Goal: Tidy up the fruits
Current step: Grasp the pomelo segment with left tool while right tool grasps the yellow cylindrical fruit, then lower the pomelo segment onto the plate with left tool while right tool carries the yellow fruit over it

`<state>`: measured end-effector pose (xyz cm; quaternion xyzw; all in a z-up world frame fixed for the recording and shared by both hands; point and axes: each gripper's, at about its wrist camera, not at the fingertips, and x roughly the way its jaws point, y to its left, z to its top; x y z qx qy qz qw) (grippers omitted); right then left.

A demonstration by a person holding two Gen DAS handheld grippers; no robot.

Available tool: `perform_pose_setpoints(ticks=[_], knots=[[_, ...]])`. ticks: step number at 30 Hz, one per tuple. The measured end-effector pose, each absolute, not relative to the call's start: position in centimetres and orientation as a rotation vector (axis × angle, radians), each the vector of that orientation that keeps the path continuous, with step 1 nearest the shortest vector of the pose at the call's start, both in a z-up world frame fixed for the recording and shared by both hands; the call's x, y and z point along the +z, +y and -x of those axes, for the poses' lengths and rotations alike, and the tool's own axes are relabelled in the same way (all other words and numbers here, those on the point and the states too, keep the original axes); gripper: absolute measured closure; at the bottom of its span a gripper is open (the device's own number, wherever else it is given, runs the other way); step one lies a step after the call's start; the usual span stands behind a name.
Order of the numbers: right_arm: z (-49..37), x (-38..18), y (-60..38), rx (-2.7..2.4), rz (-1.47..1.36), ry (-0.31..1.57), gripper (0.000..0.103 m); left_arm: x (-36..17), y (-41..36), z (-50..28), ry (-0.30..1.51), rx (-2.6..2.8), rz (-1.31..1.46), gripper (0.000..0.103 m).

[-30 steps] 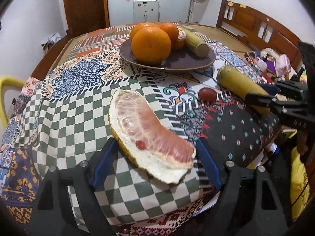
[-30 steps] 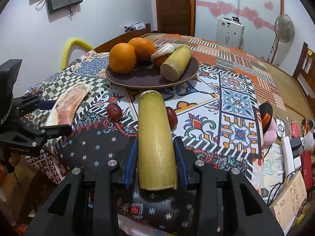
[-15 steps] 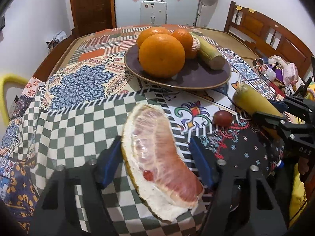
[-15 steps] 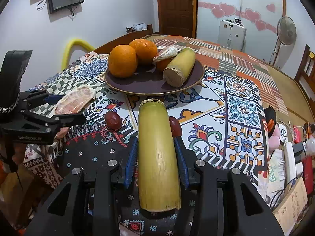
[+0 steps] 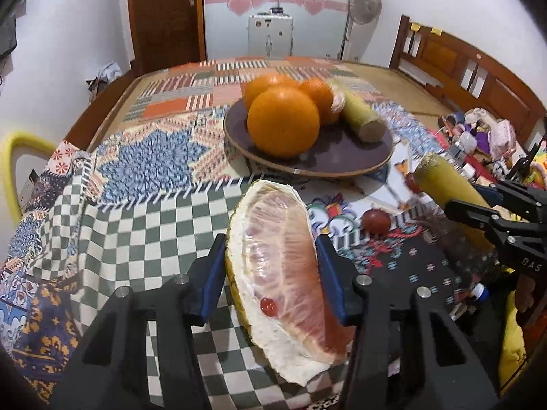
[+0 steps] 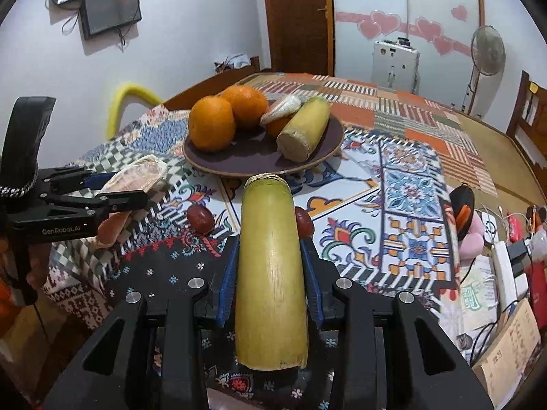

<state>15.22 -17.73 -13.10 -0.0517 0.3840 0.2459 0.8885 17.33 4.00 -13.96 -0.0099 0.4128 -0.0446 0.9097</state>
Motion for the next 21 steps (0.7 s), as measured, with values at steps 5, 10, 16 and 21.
perform_pose_setpoints(ticks=[5, 10, 16, 21], knots=[[-14.9, -11.0, -18.6, 0.498, 0.076, 0.743, 0.070, -11.3, 3.4, -16.6, 0.776, -0.092, 0.017, 0.052], [-15.3, -9.5, -18.8, 0.485, 0.064, 0.698, 0.070, -9.3, 2.8, -16.8, 0.717, -0.101, 0.017, 0.052], [-16.7, -8.6, -18.4, 0.477, 0.058, 0.665, 0.070, -7.9, 2.3, -18.1, 0.678, -0.119, 0.016, 0.052], [-18.2, -8.4, -18.1, 0.478, 0.060, 0.652, 0.071, -7.4, 1.4, -19.9, 0.661, -0.140, 0.011, 0.052]])
